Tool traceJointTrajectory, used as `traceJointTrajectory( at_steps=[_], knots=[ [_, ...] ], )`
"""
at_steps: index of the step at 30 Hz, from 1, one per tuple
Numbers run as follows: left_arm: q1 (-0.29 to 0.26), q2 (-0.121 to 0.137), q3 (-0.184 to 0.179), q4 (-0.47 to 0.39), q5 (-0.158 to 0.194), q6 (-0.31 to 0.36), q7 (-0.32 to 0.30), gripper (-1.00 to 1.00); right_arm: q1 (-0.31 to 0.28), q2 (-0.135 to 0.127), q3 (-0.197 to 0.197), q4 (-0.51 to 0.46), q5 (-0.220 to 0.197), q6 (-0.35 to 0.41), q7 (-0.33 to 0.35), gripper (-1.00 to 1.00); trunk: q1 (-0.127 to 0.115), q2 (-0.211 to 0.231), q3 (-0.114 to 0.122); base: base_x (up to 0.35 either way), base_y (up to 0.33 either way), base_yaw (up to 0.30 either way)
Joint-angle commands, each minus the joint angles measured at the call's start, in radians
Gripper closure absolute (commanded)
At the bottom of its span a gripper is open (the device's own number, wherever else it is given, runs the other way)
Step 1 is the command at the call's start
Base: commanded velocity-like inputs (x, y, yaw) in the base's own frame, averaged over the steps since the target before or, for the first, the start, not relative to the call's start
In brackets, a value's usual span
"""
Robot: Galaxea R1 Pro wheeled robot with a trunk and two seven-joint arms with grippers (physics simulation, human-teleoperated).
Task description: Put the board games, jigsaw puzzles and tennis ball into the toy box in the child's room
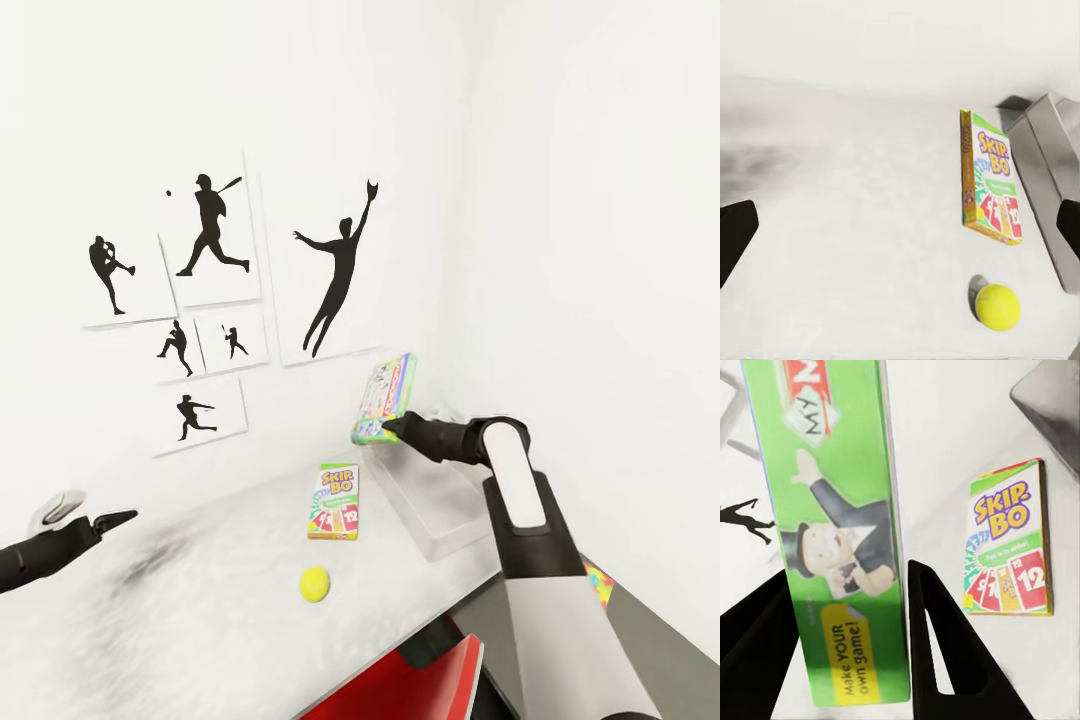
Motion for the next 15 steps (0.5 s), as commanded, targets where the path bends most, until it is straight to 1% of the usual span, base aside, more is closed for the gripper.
traceJointTrajectory(
  at_steps=[1, 5, 8, 11, 15],
  knots=[
    [0.004, 0.0, 0.008, 0.005, -0.005, 0.004, -0.008, -1.0, 0.005, -0.006, 0.0, 0.005, -0.015, 0.002, -0.01, 1.0, 0.001, -0.003, -0.002, 0.0, 0.0, 0.0],
    [0.011, 0.0, 0.03, 0.028, -0.003, 0.0, -0.009, -1.0, 0.028, -0.027, -0.001, 0.028, -0.01, 0.002, -0.007, 1.0, 0.001, -0.003, -0.002, 0.0, 0.0, 0.0],
    [0.01, 0.0, 0.045, 0.044, -0.003, -0.001, -0.01, -1.0, 0.045, -0.031, -0.002, 0.03, -0.01, 0.002, -0.006, 1.0, 0.001, -0.003, -0.002, 0.0, 0.0, 0.0],
    [0.01, 0.0, 0.046, 0.06, -0.003, -0.004, -0.011, -1.0, 0.051, -0.032, -0.009, 0.031, -0.018, 0.002, -0.005, 1.0, 0.001, -0.003, -0.002, 0.0, 0.0, 0.0],
    [0.01, 0.0, 0.045, 0.06, -0.003, -0.019, -0.014, -1.0, 0.052, -0.032, -0.022, 0.031, -0.021, 0.002, -0.003, 1.0, 0.001, -0.003, -0.002, 0.0, 0.0, 0.0]
  ],
)
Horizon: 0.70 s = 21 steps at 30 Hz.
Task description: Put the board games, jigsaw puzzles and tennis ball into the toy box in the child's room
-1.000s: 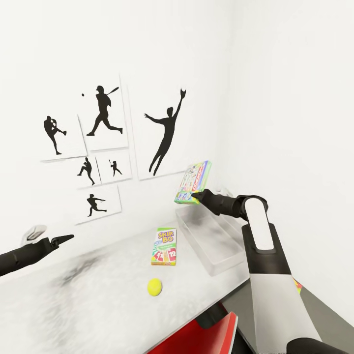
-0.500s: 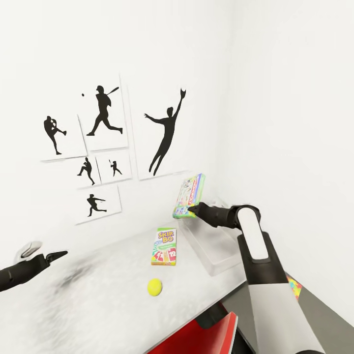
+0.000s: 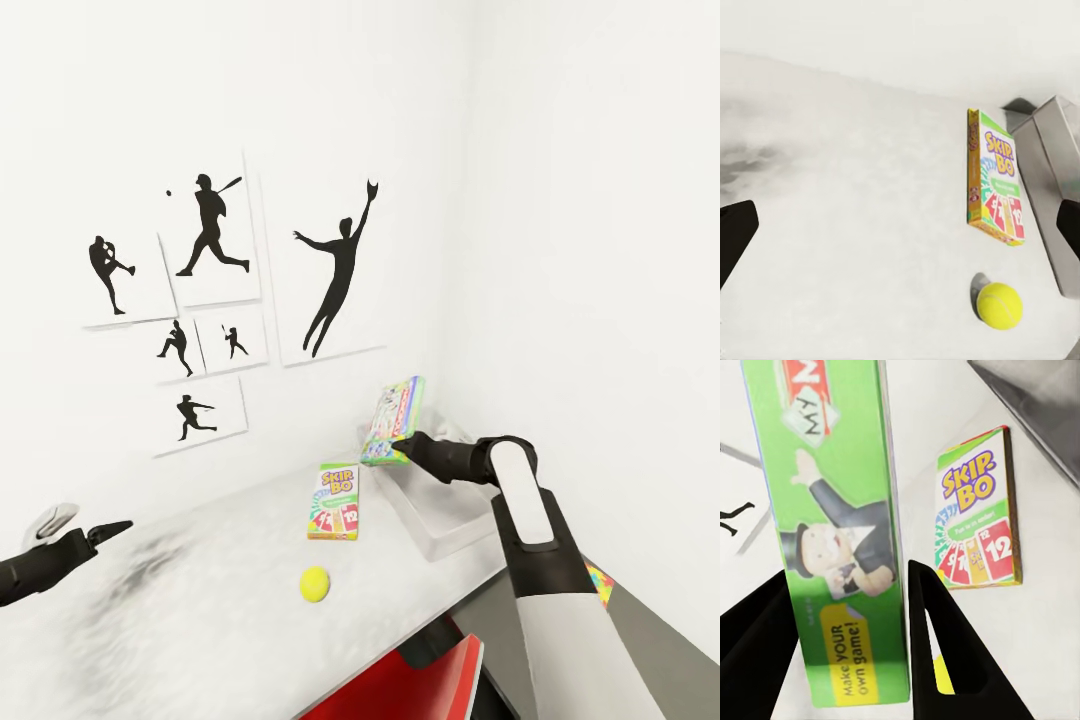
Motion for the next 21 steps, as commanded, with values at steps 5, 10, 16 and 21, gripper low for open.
traceJointTrajectory(
  at_steps=[5, 10, 16, 21],
  knots=[
    [-0.001, 0.0, 0.002, 0.0, -0.005, 0.001, -0.009, -1.0, -0.001, 0.001, -0.006, -0.001, -0.013, 0.003, -0.01, 1.0, 0.001, -0.002, -0.002, 0.0, 0.0, 0.0],
    [-0.001, 0.0, 0.002, 0.0, -0.005, -0.001, -0.009, -1.0, -0.001, 0.001, -0.007, -0.001, -0.013, 0.003, -0.009, 1.0, 0.001, -0.002, -0.002, 0.0, 0.0, -0.064],
    [-0.001, 0.0, 0.002, 0.0, -0.003, -0.002, -0.009, -1.0, -0.001, 0.002, -0.007, -0.001, -0.013, 0.003, -0.008, 1.0, 0.001, -0.002, -0.002, 0.0, 0.0, -0.191],
    [-0.001, 0.0, 0.003, 0.0, -0.003, -0.002, -0.01, -1.0, -0.001, 0.002, -0.007, -0.001, -0.013, 0.003, -0.006, 1.0, 0.001, -0.002, -0.002, 0.0, 0.0, -0.083]
  ],
)
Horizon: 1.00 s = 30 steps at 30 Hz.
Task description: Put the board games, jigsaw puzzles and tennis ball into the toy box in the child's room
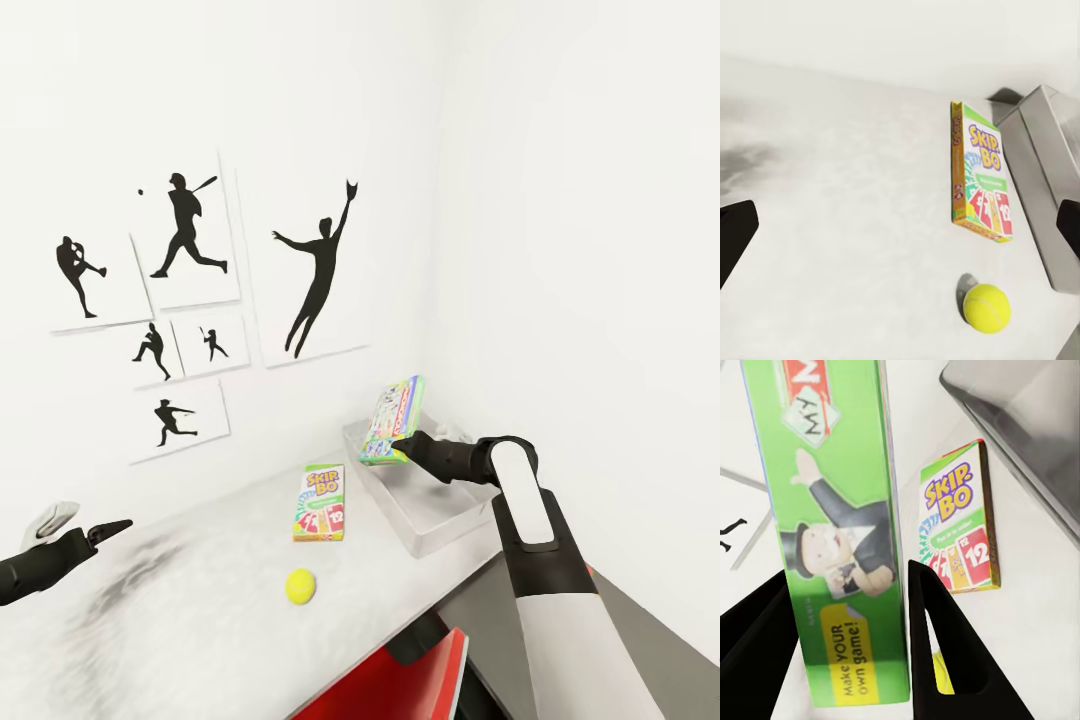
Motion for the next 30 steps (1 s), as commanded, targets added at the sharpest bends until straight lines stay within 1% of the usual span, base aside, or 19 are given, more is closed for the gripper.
traceJointTrajectory(
  at_steps=[1, 8, 15, 30],
  knots=[
    [-0.001, 0.0, 0.002, 0.0, -0.006, 0.007, -0.008, -1.0, -0.001, 0.001, -0.002, -0.001, -0.011, 0.003, -0.01, 1.0, 0.001, -0.002, -0.002, 0.0, 0.0, -0.03],
    [-0.001, 0.0, 0.002, 0.0, -0.006, 0.007, -0.007, -1.0, -0.001, 0.002, -0.002, -0.001, -0.011, 0.003, -0.01, 1.0, 0.001, -0.002, -0.002, 0.0, 0.02, -0.014],
    [-0.001, 0.0, 0.003, 0.0, -0.006, 0.007, -0.007, -1.0, -0.001, 0.003, -0.002, -0.001, -0.011, 0.003, -0.01, 1.0, 0.001, -0.002, -0.002, 0.0, 0.041, -0.087],
    [-0.001, 0.001, 0.003, 0.0, -0.005, 0.007, -0.007, -1.0, -0.001, 0.003, -0.002, -0.001, -0.011, 0.003, -0.009, 1.0, 0.001, -0.002, -0.002, 0.0, 0.002, -0.005]
  ],
)
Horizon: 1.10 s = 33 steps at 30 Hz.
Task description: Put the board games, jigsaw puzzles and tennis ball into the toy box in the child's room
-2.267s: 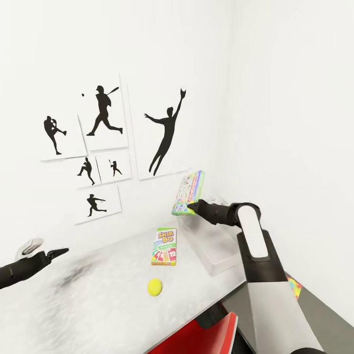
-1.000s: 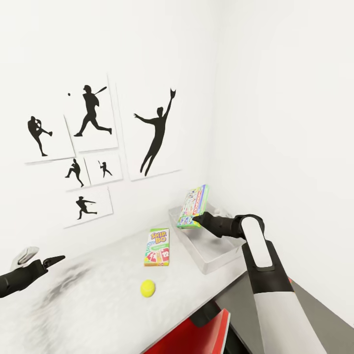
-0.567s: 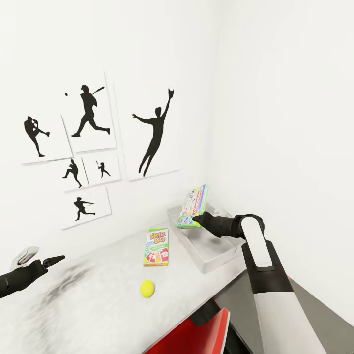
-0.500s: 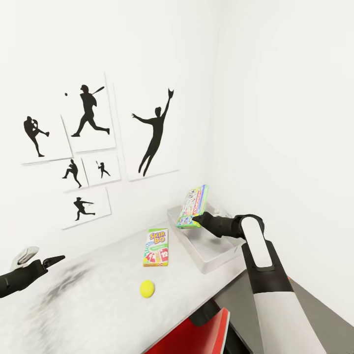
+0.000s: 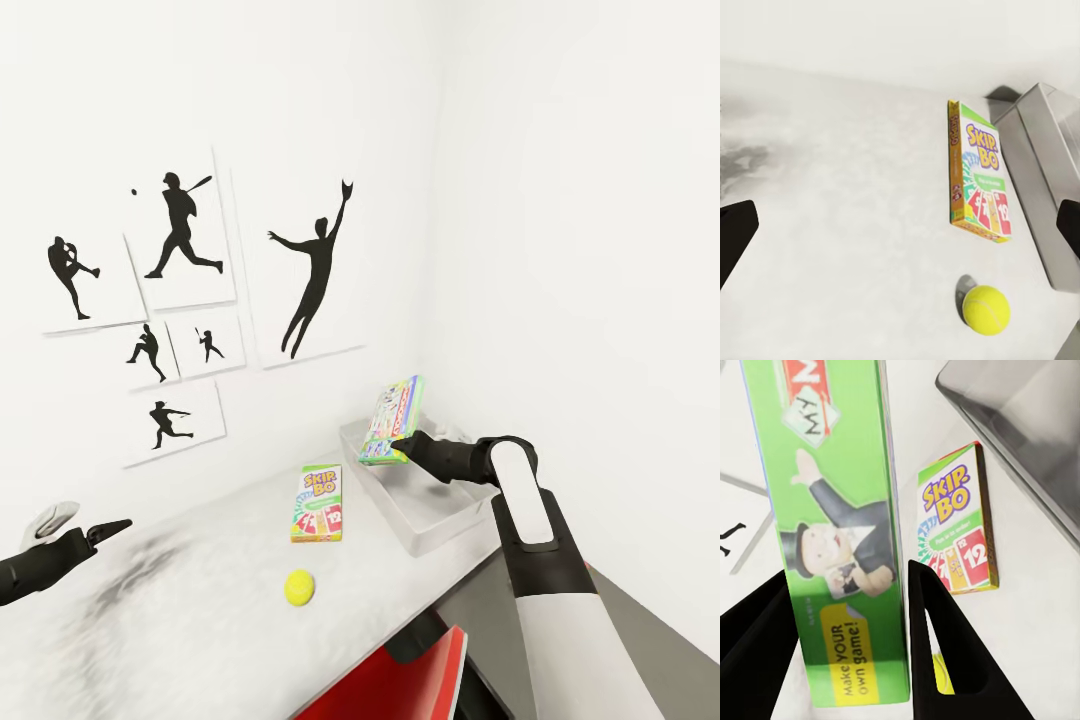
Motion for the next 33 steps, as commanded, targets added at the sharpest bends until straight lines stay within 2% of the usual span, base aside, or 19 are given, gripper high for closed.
traceJointTrajectory(
  at_steps=[1, 9, 13, 18, 21, 24, 28, 29, 33],
  knots=[
    [-0.001, 0.0, 0.002, 0.0, -0.005, 0.007, -0.008, -1.0, -0.001, 0.001, -0.002, -0.001, -0.011, 0.003, -0.01, 1.0, 0.001, -0.002, -0.002, 0.0, 0.0, 0.0],
    [-0.001, 0.002, 0.016, 0.0, -0.002, 0.009, -0.01, -1.0, -0.001, 0.0, -0.006, 0.0, -0.013, 0.003, -0.011, 1.0, 0.001, -0.002, -0.002, 0.0, 0.0, 0.0],
    [-0.005, 0.008, 0.026, -0.003, 0.001, 0.014, -0.012, -1.0, -0.001, 0.0, -0.032, 0.001, -0.012, 0.003, -0.012, 1.0, 0.001, -0.002, -0.002, 0.0, 0.0, 0.0],
    [-0.015, 0.046, 0.015, -0.01, -0.001, 0.053, -0.036, -1.0, -0.001, -0.001, -0.069, -0.002, -0.012, 0.003, -0.015, 1.0, 0.001, -0.002, -0.002, 0.0, 0.0, 0.0],
    [-0.028, 0.057, 0.006, -0.012, -0.001, 0.07, -0.045, -1.0, -0.001, -0.001, -0.074, -0.009, -0.011, 0.003, -0.016, 1.0, 0.001, -0.002, -0.002, 0.0, 0.0, 0.0],
    [-0.079, 0.062, -0.016, -0.01, -0.001, 0.078, -0.049, -1.0, -0.002, -0.002, -0.078, -0.013, -0.011, 0.003, -0.015, 1.0, 0.001, -0.002, -0.002, 0.0, 0.0, 0.0],
    [-0.128, 0.064, -0.076, 0.008, -0.002, 0.078, -0.051, -1.0, -0.002, -0.002, -0.088, -0.013, -0.022, 0.003, -0.012, 1.0, 0.001, -0.002, -0.002, 0.0, 0.0, 0.0],
    [-0.137, 0.064, -0.093, 0.018, -0.002, 0.078, -0.051, -1.0, -0.002, -0.001, -0.097, -0.013, -0.032, 0.003, -0.012, 1.0, 0.001, -0.002, -0.002, 0.0, 0.0, 0.0],
    [-0.182, 0.064, -0.117, 0.046, -0.003, 0.078, -0.051, -1.0, -0.002, -0.002, -0.119, -0.016, -0.067, 0.003, -0.011, 1.0, 0.001, -0.002, -0.002, 0.0, 0.0, 0.0]
  ],
)
